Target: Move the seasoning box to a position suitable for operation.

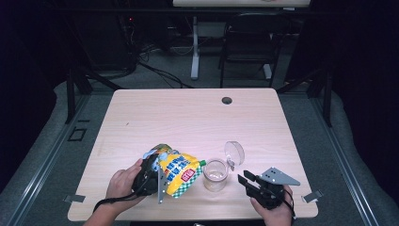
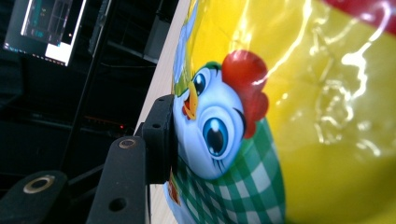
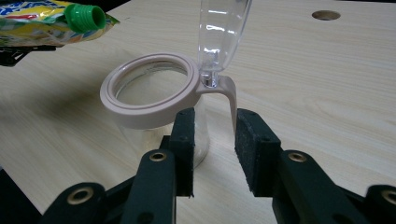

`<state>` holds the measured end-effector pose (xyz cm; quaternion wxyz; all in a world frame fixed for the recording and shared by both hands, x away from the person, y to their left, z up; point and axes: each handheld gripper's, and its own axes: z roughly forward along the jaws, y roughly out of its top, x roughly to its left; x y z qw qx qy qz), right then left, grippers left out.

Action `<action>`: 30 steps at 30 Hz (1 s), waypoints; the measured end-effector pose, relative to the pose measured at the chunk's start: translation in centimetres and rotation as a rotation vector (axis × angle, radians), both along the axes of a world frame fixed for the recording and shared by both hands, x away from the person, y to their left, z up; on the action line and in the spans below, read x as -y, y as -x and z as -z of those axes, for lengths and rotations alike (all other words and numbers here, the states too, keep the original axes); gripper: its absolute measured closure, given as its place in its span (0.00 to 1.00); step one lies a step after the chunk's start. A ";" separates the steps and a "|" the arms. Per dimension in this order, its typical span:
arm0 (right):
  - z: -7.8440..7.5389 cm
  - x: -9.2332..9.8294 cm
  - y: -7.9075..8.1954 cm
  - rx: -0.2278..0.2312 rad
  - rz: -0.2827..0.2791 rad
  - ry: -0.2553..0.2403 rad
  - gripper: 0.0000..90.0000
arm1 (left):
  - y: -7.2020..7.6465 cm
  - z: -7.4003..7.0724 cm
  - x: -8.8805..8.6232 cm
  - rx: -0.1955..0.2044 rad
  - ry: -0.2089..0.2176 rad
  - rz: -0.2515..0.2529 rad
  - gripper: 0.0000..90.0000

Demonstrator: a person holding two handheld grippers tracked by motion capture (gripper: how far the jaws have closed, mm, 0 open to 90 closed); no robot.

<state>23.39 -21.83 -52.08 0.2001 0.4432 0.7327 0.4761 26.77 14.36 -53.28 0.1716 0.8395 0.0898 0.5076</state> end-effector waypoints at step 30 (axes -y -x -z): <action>0.2 0.1 -0.1 -0.010 0.003 -0.005 0.76 | -0.1 0.0 1.2 0.044 -0.108 0.052 0.61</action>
